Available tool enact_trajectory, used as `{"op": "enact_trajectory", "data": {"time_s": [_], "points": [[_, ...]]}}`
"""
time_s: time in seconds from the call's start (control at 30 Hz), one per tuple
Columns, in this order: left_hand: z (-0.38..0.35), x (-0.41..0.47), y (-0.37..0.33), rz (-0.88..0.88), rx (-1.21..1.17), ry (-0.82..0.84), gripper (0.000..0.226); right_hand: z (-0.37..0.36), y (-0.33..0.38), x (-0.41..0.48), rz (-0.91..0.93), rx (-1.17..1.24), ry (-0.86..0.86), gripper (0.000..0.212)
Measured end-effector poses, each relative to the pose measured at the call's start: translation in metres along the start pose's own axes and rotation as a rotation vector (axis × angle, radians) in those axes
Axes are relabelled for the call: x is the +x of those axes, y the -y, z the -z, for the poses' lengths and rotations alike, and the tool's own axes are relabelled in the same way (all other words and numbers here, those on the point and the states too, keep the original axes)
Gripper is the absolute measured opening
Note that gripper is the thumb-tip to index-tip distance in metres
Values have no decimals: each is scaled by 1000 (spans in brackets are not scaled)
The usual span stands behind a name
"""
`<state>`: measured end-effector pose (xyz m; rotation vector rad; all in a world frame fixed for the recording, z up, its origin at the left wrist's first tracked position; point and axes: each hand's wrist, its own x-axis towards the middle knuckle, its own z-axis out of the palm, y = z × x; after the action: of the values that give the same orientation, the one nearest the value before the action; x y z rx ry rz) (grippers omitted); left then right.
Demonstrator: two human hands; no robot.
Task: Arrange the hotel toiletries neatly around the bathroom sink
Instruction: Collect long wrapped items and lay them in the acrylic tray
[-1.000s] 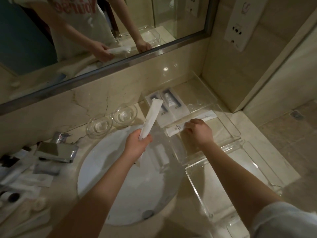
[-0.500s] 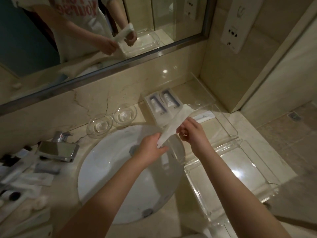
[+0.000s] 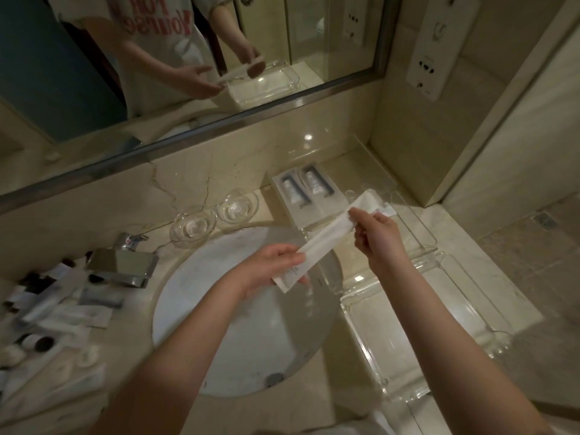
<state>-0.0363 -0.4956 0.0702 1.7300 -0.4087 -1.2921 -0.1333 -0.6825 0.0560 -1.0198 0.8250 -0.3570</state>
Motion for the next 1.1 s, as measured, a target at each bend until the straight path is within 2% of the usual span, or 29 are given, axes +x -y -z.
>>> {"op": "enact_trajectory", "data": {"time_s": [0.13,0.33,0.47,0.6,0.73,0.8,0.83,0.87,0.97,1.03,1.1], "points": [[-2,5,7,-45,62,-172,8,3,-3,1,-51,-72,-100,22],[-8,24,10,-11,111,-174,7,28,3,13,-90,-12,-65,7],[-18,39,6,9,238,-171,6,38,13,20,17,-162,-62,10],[-33,50,-15,-97,237,-106,29,27,36,22,219,-362,124,16],[-48,56,-43,-152,242,-80,5,-1,47,18,346,-472,309,20],[-50,58,-46,-178,122,-153,9,-7,47,16,398,-439,289,12],[-49,59,-45,-201,13,-229,12,-4,44,17,390,-388,244,5],[-47,59,-45,-227,-108,-315,12,1,40,17,354,-339,190,7],[-40,59,-46,-307,-420,-486,11,24,14,16,147,-338,133,25],[-41,60,-46,-341,-531,-505,6,32,-11,12,-19,-328,198,29],[-50,62,-45,-337,-570,-502,3,32,-29,8,-108,-218,189,25]]}}
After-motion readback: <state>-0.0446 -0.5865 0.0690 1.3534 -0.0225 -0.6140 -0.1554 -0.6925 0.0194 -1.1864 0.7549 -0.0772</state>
